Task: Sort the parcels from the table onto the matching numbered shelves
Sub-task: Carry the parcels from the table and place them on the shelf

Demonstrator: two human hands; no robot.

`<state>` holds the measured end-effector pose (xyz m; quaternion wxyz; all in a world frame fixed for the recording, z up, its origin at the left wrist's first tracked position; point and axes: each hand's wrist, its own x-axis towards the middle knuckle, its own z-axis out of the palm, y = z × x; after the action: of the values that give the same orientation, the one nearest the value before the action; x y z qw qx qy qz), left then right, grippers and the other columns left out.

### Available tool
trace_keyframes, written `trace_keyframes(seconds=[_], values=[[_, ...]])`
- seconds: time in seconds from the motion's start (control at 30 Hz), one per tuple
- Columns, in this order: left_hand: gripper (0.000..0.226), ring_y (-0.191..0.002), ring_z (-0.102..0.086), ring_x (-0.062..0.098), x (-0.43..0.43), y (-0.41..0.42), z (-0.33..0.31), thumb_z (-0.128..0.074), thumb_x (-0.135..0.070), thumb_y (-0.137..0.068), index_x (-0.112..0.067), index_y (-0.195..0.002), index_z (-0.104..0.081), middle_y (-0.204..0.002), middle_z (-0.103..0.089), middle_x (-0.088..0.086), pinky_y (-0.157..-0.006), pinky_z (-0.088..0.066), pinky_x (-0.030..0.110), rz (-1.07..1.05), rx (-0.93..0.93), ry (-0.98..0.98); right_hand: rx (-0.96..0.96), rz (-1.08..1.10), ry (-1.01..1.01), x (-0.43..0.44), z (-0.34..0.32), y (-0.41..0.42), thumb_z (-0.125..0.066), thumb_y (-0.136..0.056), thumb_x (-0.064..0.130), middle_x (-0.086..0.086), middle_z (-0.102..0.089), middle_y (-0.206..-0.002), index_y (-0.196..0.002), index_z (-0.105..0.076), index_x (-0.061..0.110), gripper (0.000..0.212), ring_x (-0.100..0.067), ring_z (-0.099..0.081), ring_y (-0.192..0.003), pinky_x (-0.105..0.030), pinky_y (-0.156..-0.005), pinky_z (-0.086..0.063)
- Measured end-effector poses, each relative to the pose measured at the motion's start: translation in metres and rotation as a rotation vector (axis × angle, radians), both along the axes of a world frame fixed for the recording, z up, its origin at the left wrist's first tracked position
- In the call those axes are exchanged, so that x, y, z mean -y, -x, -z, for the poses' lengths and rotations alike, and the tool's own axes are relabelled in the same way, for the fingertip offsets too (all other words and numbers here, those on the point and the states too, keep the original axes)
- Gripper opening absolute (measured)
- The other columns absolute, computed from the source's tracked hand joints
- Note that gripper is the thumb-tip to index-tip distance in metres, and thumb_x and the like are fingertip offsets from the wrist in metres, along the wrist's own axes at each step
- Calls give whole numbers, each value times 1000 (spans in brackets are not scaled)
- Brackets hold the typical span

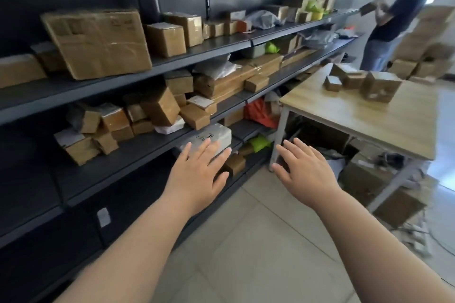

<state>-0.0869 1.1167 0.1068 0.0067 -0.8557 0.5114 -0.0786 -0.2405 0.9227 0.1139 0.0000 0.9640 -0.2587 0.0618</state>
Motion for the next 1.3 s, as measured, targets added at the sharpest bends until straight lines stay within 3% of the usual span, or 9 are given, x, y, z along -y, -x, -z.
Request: trace_keyframes(seconds=[0.17,0.27,0.43,0.6,0.7,0.8,0.97,1.1,1.3], values=[[57,-132,-47,26,102,29,8,-28,-44,-91,-22,-138,-51,-141,-52,7,-104,-39,51,143,29,105,19,218,-84,84,4,71,-28,-99,54,5,-21,-159,-151,-27,26,58,-16,-7,-148,-36,-119,-11],[54,-125,-55,29,159,47,13,-34,-39,-88,-18,-132,-58,-135,-58,9,-97,-45,54,247,15,127,10,307,-112,116,11,103,-29,-100,52,4,-22,-159,-151,-28,25,58,-17,-8,-148,-36,-120,-12],[57,-132,-48,25,242,65,24,-29,-42,-89,-23,-138,-52,-142,-51,6,-104,-39,51,389,-18,68,8,423,-153,161,23,128,-31,-99,52,4,-20,-159,-151,-26,26,58,-16,-7,-148,-35,-120,-10],[58,-129,-51,25,324,52,31,-30,-43,-88,-22,-136,-54,-139,-55,7,-101,-44,50,502,-55,33,-11,503,-197,215,34,122,-32,-99,51,5,-20,-159,-150,-27,27,57,-15,-7,-148,-34,-119,-10],[74,-146,-22,20,382,31,34,-3,-52,-85,-30,-150,-29,-158,-27,0,-118,-19,44,549,-67,9,-27,540,-180,259,35,104,-32,-99,52,5,-20,-159,-150,-27,27,57,-15,-7,-148,-34,-118,-12],[85,-149,-2,15,441,8,31,15,-55,-74,-34,-153,-10,-162,-5,-5,-121,-4,39,583,-78,2,-29,574,-149,306,28,79,-32,-99,52,5,-21,-159,-150,-26,27,57,-15,-8,-148,-34,-118,-12],[78,-147,-18,19,523,-34,24,1,-54,-82,-29,-150,-27,-157,-27,2,-118,-14,43,638,-93,44,24,626,-160,372,17,38,-32,-99,51,5,-20,-159,-151,-26,27,57,-14,-7,-148,-33,-117,-11],[85,-149,-6,17,575,-53,25,13,-55,-75,-32,-153,-12,-161,-12,-2,-120,-6,40,662,-69,-17,69,669,-186,414,25,17,-33,-99,51,5,-18,-160,-151,-26,28,57,-13,-5,-148,-32,-117,-10],[73,-147,-21,21,645,-70,39,-5,-53,-86,-28,-150,-30,-157,-27,1,-118,-15,45,649,-123,-51,68,667,-231,488,42,-4,-35,-98,51,3,-19,-159,-150,-27,26,58,-15,-7,-148,-34,-118,-12]])
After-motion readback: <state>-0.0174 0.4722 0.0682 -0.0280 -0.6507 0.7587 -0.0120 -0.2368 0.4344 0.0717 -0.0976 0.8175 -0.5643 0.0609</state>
